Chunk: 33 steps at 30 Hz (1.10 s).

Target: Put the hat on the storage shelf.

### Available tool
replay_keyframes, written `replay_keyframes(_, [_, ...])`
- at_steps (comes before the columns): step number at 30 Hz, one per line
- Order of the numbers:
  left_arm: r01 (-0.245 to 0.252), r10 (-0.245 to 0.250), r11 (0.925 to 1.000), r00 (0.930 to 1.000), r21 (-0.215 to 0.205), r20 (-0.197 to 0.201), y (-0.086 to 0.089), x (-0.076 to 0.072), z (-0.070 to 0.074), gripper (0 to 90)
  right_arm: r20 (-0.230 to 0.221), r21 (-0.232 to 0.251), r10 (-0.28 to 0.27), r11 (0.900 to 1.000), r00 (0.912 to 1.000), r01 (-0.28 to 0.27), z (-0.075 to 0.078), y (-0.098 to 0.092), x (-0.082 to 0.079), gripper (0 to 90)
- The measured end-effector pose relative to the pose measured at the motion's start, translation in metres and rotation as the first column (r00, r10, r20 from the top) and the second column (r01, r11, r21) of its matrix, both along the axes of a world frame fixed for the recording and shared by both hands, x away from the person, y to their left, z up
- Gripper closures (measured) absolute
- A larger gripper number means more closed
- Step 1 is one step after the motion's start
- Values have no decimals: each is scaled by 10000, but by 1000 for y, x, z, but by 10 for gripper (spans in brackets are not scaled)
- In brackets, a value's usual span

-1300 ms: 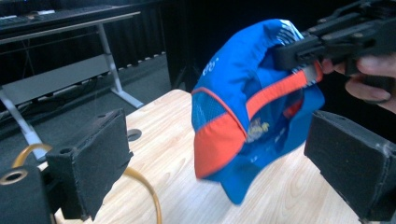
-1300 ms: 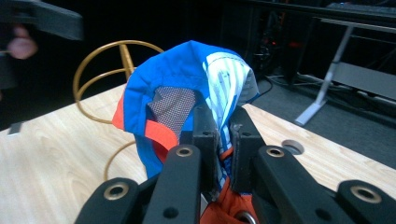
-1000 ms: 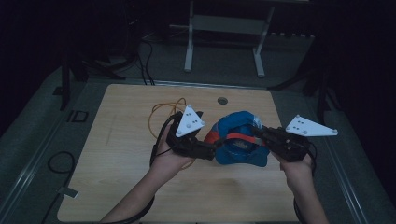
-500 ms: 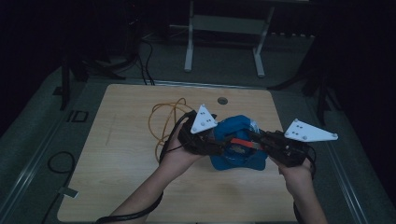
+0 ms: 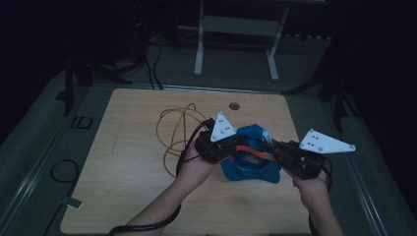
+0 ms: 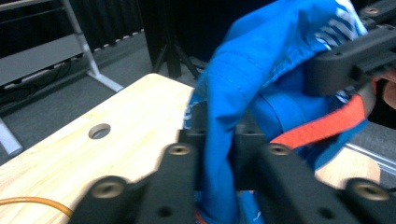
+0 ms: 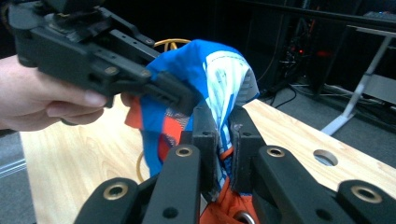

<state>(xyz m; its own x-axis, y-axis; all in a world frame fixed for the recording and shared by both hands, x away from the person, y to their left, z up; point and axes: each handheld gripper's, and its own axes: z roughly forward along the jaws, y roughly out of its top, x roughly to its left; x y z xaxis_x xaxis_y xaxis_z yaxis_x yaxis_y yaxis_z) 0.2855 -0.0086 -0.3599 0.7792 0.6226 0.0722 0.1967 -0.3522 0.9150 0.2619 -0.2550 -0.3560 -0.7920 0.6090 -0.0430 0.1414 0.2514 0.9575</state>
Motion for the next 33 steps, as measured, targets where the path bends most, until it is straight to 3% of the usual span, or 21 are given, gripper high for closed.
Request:
replay_keyframes(9, [-193, 184, 9989, 9996, 422, 221, -5, -3, 1, 880, -316, 101, 33, 9999, 9995, -30, -9, -2, -2, 822])
replay_keyframes(17, [-58, 37, 9990, 9989, 449, 472, -8, -6, 5, 882, -444, 107, -6, 9999, 9990, 11, -15, -5, -11, 798])
replay_keyframes(20, [-39, 11, 9992, 9976, 400, 688, -8, -8, 7, 882, -427, 172, 57, 9998, 9991, -50, -13, -9, -17, 756])
replay_keyframes(21, [-75, 51, 9994, 9974, 337, 716, -8, -8, 7, 883, -311, 331, 103, 9994, 9995, -92, -10, -13, -25, 683])
replay_keyframes(24, [145, -158, 9998, 9964, 161, 827, -6, -8, 7, 883, -285, 604, 215, 9980, 9994, -198, -6, -18, -32, 632])
replay_keyframes(27, [451, -460, 9989, 9939, 113, 1003, -5, -10, 8, 882, 60, 699, 70, 9975, 10000, -74, -1, -27, -45, 552])
replay_keyframes(33, [1083, -1053, 9940, 9838, -134, 1448, 4, -12, 10, 882, 58, 715, -145, 9973, 9999, 140, -10, -41, -46, 523])
